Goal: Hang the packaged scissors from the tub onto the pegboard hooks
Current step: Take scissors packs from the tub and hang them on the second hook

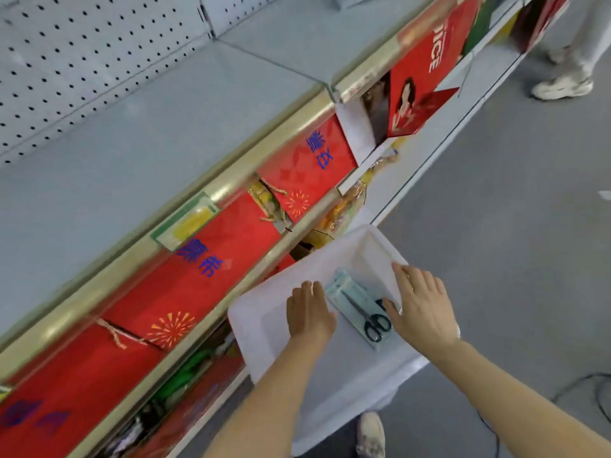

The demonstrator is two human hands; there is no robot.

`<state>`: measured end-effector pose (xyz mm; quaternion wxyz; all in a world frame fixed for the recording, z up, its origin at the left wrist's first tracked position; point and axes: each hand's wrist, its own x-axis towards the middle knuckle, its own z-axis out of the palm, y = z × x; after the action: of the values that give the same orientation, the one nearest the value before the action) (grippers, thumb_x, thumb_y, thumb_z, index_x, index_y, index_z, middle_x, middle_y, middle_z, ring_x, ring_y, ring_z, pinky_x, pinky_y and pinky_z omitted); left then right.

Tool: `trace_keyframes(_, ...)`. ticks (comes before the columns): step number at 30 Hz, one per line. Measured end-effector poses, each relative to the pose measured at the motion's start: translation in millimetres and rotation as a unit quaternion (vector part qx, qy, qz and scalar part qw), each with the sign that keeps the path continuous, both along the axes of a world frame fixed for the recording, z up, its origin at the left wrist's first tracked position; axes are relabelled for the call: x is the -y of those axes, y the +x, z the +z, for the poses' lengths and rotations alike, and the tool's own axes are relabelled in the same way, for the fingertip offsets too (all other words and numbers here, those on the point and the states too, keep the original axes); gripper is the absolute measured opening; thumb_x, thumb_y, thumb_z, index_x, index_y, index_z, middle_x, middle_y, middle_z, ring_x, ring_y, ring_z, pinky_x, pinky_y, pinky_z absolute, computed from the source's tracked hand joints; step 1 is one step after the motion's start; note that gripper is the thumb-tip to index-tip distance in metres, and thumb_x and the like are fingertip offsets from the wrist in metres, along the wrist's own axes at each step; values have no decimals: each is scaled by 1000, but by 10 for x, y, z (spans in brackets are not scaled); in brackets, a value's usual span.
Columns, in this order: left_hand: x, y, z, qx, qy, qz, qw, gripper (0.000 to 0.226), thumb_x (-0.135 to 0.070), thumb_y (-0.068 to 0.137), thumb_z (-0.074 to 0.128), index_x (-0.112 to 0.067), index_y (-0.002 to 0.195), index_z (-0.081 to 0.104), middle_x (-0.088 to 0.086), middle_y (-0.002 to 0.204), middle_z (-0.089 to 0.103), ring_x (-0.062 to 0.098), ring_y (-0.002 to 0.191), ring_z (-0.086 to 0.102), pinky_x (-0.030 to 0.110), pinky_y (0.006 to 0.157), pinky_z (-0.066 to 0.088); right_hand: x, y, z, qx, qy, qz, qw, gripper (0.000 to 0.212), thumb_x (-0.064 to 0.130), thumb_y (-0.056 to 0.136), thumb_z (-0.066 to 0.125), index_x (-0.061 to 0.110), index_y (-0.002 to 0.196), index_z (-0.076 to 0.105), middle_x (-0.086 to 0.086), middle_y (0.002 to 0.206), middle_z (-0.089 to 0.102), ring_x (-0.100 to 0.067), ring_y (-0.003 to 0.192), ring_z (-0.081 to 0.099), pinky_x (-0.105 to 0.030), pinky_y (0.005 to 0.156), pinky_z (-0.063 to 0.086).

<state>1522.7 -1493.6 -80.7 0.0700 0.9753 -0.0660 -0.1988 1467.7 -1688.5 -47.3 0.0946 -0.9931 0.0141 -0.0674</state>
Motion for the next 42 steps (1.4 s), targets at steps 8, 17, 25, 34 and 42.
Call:
trace_keyframes(8, 586, -15, -1000, -225, -146, 340, 901, 81, -54, 76, 71, -6, 134, 42, 14, 135, 45, 34, 123, 51, 43, 99, 48, 152, -41, -865, -58, 14, -9, 998, 66, 23, 69, 79, -2, 126, 56, -13, 107, 63, -36, 91, 60, -46, 79, 51)
trace_keyframes(17, 1223, -39, -1400, -160, -33, 374, 913, 134, -71, 65, 70, 0, 153, -2, 19, 143, 32, 34, 122, 41, 44, 99, 36, 159, 27, -1268, -73, 12, -7, 997, 68, 12, 62, 83, -5, 123, 58, -15, 104, 65, -37, 87, 62, -44, 75, 52)
trace_keyframes(25, 727, -118, -1384, -142, -105, 407, 896, 119, -41, 72, 76, -13, 155, -4, 11, 135, 36, 30, 113, 58, 41, 88, 53, 88, 274, -1576, -161, 13, 12, 987, 68, 13, 65, 78, -1, 128, 55, -15, 111, 64, -38, 94, 61, -44, 78, 52)
trace_keyframes(34, -47, -466, -1295, -102, -216, 389, 890, 104, -35, 70, 76, -21, 154, 15, -1, 138, 50, 23, 117, 58, 32, 88, 49, -71, 634, -1843, -292, 20, -19, 956, 76, 50, 79, 59, 21, 141, 26, -8, 132, 37, -29, 115, 41, -37, 97, 39)
trace_keyframes(42, -270, -491, -1178, -80, -312, 425, 846, 75, -22, 87, 67, -29, 151, 29, -9, 126, 65, 9, 94, 67, 25, 78, 56, -315, 376, -1824, -318, 28, -83, 944, 75, 37, 69, 60, 23, 137, 35, -9, 112, 36, -35, 101, 47, -41, 89, 40)
